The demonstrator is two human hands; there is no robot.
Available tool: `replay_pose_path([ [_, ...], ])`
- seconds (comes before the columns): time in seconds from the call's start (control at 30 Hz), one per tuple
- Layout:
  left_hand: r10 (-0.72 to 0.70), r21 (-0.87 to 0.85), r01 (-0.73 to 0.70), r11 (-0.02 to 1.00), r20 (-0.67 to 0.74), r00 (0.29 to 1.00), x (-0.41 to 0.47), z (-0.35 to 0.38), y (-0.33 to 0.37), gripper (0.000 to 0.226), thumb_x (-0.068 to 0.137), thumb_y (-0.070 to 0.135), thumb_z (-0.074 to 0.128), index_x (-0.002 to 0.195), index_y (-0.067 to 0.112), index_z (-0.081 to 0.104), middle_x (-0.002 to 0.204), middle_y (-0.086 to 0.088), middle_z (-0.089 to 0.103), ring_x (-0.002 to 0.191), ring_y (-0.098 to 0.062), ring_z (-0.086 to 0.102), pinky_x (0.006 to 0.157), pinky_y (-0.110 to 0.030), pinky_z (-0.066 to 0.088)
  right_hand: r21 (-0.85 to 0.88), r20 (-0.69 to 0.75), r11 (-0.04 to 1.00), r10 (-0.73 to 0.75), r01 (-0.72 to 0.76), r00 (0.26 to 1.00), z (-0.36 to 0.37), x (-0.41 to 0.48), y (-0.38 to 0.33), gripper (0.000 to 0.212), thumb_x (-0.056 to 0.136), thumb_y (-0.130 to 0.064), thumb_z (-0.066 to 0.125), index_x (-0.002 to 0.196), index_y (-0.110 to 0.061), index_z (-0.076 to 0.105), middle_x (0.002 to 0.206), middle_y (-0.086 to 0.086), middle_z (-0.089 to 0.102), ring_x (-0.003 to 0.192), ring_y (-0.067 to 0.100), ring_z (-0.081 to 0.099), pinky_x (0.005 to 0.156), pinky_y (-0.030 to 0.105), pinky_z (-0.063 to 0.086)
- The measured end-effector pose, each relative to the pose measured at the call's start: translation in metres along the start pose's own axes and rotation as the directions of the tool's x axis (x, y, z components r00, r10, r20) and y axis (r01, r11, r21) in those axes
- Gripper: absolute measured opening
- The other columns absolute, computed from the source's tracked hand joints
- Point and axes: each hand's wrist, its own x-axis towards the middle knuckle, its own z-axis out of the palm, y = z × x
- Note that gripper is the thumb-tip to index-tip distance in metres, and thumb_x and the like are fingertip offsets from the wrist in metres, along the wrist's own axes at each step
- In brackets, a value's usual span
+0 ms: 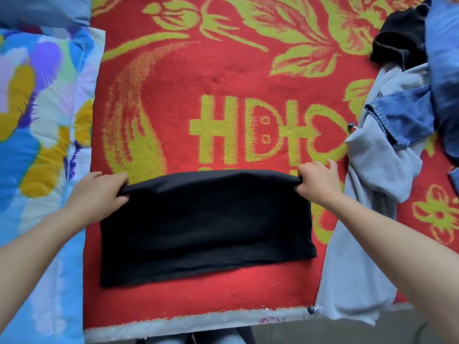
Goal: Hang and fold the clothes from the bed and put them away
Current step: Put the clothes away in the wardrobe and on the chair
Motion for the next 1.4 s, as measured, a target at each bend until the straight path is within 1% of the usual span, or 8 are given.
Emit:
replay_pose_path([
  [0.27,-0.004,-0.207,-0.032,0.978,-0.168,0.986,-0.027,-0.036,-0.025,0.021,0.073,0.012,0.074,0.084,0.015,0.056,0.076,-0.009,0.066,0.073,-0.035,0.063,0.055,-0.037,0.042,-0.019,-0.360,0.987,-0.155,0.159,0.920,-0.036,-0.018,0.007,0.022,0.066,-0.008,0.075,0.069,-0.005,0.053,0.055,0.005,0.047,0.073,0.034,0.058,0.096,0.052,0.030],
  [0.53,0.262,-0.089,-0.288,0.954,-0.224,0.939,-0.094,0.016,-0.005,0.078,0.020,-0.003,0.089,0.077,0.019,0.039,0.062,-0.011,0.055,0.048,-0.033,0.056,0.041,-0.031,0.039,-0.307,-0.493,0.935,-0.318,0.180,0.810,0.014,-0.062,0.023,0.012,0.063,0.002,0.046,0.062,-0.006,0.054,0.059,0.009,0.054,0.067,0.031,0.063,0.085,0.048,0.035],
  [0.73,0.020,-0.016,-0.019,1.000,0.076,0.997,-0.120,0.066,0.033,0.086,0.004,0.018,0.096,0.084,-0.004,0.070,0.095,-0.037,0.061,0.067,-0.045,0.062,0.052,-0.053,0.049,-0.369,0.234,0.927,0.025,0.065,0.972,0.055,-0.076,-0.001,0.030,0.086,-0.018,0.051,0.115,-0.013,0.054,0.132,0.014,0.043,0.130,0.029,0.035,0.099,0.043,0.031],
  [0.87,-0.037,-0.041,0.039,0.998,0.039,0.999,-0.106,0.061,0.057,0.077,0.039,0.027,0.095,0.103,-0.006,0.068,0.118,-0.037,0.055,0.098,-0.052,0.059,0.073,-0.060,0.047,-0.212,-0.078,0.976,-0.064,0.046,0.995,0.042,-0.070,-0.047,0.030,0.048,-0.022,0.085,0.059,-0.006,0.061,0.067,0.014,0.059,0.067,0.031,0.060,0.055,0.035,0.045],
  [1.0,0.099,-0.045,-0.101,0.994,-0.042,0.994,-0.080,0.061,0.091,0.080,0.055,0.037,0.089,0.121,0.002,0.062,0.131,-0.030,0.051,0.116,-0.047,0.053,0.084,-0.064,0.045,-0.043,-0.209,0.984,-0.179,0.174,0.961,0.045,-0.059,-0.093,0.051,0.060,-0.035,0.084,0.100,-0.008,0.071,0.111,0.022,0.065,0.100,0.036,0.064,0.069,0.039,0.053],
  [1.13,0.062,0.009,-0.062,0.998,0.009,0.998,-0.049,0.078,0.099,0.078,0.088,0.070,0.022,0.150,0.022,0.019,0.155,-0.021,0.018,0.142,-0.038,0.020,0.108,-0.058,0.026,0.029,-0.016,0.968,-0.249,0.250,0.968,0.067,-0.042,-0.120,0.071,0.093,-0.059,0.034,0.151,-0.024,0.011,0.157,0.016,0.007,0.145,0.029,0.008,0.113,0.047,0.016],
  [1.2,0.003,0.032,-0.004,0.999,0.030,1.000,-0.037,0.095,0.083,0.093,0.067,0.073,-0.032,0.145,0.029,-0.012,0.159,-0.013,0.002,0.146,-0.032,0.003,0.112,-0.055,0.014,0.007,0.053,0.982,-0.188,0.188,0.981,0.079,-0.031,-0.114,0.073,0.091,-0.066,0.019,0.150,-0.029,-0.005,0.158,0.013,-0.006,0.145,0.028,-0.008,0.114,0.049,0.001],
  [1.4,-0.059,-0.011,0.061,0.998,0.131,0.990,-0.025,0.110,0.041,0.101,0.059,0.083,-0.029,0.143,0.031,-0.007,0.159,-0.004,0.001,0.146,-0.028,0.002,0.111,-0.057,0.010,0.001,0.098,0.998,0.069,-0.069,0.993,0.102,-0.016,-0.062,0.079,0.082,-0.075,0.008,0.148,-0.036,-0.009,0.158,0.008,-0.011,0.144,0.026,-0.013,0.112,0.054,-0.005],
])
